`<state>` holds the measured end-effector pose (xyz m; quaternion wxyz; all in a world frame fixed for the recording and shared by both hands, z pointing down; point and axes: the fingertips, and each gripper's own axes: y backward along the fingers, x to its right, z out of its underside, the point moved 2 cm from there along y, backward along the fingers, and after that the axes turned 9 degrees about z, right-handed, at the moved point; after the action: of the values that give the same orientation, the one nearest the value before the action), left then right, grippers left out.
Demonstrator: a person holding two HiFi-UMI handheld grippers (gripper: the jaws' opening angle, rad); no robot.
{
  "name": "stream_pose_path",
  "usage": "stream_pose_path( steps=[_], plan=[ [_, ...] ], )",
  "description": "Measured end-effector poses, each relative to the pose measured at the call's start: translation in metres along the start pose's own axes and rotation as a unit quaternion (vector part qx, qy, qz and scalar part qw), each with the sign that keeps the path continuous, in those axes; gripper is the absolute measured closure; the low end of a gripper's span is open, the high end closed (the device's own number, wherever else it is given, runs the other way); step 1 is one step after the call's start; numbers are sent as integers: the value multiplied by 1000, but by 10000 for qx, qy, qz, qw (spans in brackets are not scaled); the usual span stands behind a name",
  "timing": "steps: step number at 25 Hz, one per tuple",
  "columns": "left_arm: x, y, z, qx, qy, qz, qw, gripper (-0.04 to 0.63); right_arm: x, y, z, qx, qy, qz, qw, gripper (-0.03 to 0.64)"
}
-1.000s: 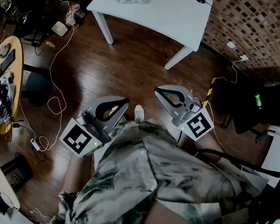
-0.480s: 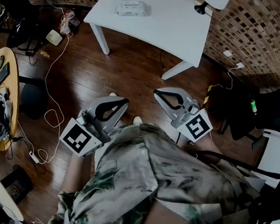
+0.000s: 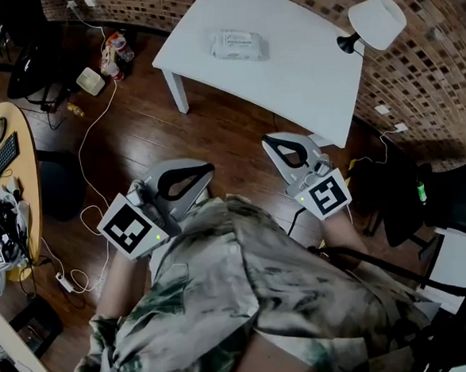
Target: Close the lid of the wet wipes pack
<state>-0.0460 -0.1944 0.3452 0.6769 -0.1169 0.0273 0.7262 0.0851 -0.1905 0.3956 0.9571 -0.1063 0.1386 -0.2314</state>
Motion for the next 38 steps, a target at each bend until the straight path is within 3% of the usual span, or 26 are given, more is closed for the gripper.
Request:
stream_pose_path(
  steps=[5, 14, 27, 38],
  plan=[
    [-42, 24, 3, 12, 48, -82, 10000, 597, 24, -53, 12, -165, 134, 154, 9997, 612],
    [-95, 26, -7, 51, 99, -470, 9988, 597, 76, -116, 37, -372, 391, -10, 9985, 612],
    [-181, -8, -35, 99, 120, -1273, 9917, 597, 172, -230, 125, -921, 837, -627, 9902, 612],
    [-217, -24, -35, 45, 324, -1846, 9823, 597, 196, -287, 185, -1438, 1074, -1295, 9752, 612]
  ],
)
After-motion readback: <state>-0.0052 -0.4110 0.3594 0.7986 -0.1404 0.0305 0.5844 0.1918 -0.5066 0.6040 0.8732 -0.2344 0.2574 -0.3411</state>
